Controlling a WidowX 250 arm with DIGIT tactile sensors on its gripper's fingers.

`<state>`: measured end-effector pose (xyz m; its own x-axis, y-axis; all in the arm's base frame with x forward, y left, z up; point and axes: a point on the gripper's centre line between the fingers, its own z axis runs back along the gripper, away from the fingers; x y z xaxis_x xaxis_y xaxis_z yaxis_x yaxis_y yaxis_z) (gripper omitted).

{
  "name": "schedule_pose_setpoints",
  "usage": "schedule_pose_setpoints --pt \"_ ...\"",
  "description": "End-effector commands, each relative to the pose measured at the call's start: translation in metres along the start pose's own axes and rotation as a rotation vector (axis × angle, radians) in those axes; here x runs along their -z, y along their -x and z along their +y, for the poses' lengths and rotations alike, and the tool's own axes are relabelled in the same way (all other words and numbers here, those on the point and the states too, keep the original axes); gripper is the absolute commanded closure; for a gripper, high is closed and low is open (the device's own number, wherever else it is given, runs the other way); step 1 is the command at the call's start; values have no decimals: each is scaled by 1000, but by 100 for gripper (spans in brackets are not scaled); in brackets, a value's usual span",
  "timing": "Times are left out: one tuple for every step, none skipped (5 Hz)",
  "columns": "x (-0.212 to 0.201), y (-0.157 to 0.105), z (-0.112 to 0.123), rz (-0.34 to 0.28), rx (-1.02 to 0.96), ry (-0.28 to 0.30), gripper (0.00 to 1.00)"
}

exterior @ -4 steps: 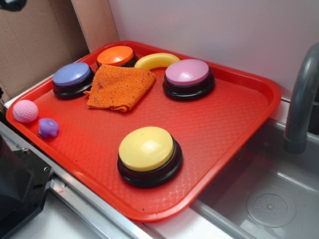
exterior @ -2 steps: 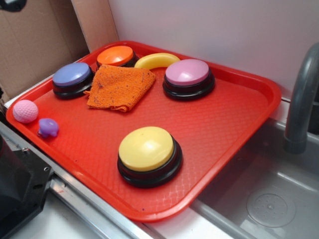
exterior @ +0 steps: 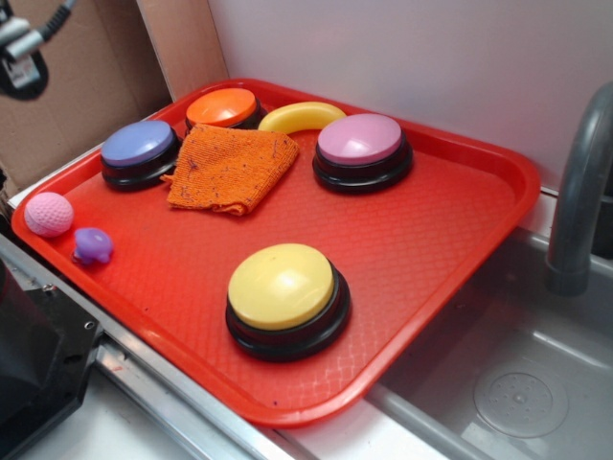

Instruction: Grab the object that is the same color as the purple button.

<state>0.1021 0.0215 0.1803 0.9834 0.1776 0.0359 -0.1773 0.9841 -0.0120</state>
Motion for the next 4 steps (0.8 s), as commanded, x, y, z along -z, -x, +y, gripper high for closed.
schedule_pose_setpoints --pt "60 -3 33 -9 -100 -96 0" --pt "90 -12 38 -33 -151 -114 0" --pt "115 -22 39 -52 -158 -134 0" --pt "134 -30 40 -82 -162 -161 0"
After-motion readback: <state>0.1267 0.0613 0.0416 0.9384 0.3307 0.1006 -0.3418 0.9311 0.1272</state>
